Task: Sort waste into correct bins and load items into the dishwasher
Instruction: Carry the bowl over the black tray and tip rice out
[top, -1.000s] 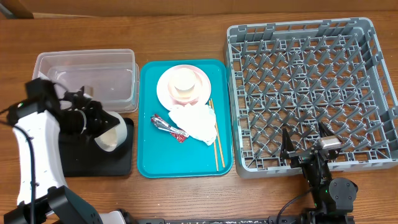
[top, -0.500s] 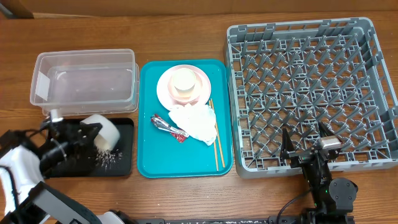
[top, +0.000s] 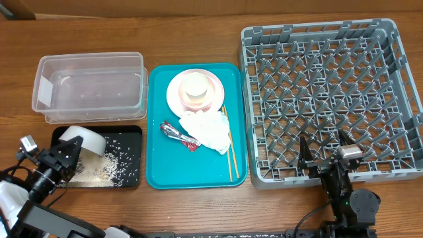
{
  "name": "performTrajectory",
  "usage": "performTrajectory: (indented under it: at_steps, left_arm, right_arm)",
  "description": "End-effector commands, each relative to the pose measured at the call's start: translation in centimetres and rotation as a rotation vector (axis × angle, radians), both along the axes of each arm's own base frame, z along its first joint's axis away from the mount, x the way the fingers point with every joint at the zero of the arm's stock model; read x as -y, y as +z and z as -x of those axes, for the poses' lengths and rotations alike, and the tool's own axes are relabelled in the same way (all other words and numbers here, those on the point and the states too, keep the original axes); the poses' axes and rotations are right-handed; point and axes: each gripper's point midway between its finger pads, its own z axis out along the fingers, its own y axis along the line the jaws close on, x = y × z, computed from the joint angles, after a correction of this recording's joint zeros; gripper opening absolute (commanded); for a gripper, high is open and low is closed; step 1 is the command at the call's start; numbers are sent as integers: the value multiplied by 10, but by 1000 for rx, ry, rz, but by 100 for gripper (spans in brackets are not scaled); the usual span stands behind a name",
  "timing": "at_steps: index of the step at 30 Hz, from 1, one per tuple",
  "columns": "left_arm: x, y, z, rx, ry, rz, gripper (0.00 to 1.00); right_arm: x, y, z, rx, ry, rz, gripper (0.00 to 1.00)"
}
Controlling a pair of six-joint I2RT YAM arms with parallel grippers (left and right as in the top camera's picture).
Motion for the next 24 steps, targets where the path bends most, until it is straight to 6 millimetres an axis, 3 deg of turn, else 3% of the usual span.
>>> performTrajectory:
  at_steps: [1,24]
  left_arm:
    - [3,14,0,95,3,-16,4]
    - [3,32,-2,210,8,-17,4]
  right_arm:
    - [0,-2,0,2,0,0,100]
    - [0,-2,0,2,-1,0,100]
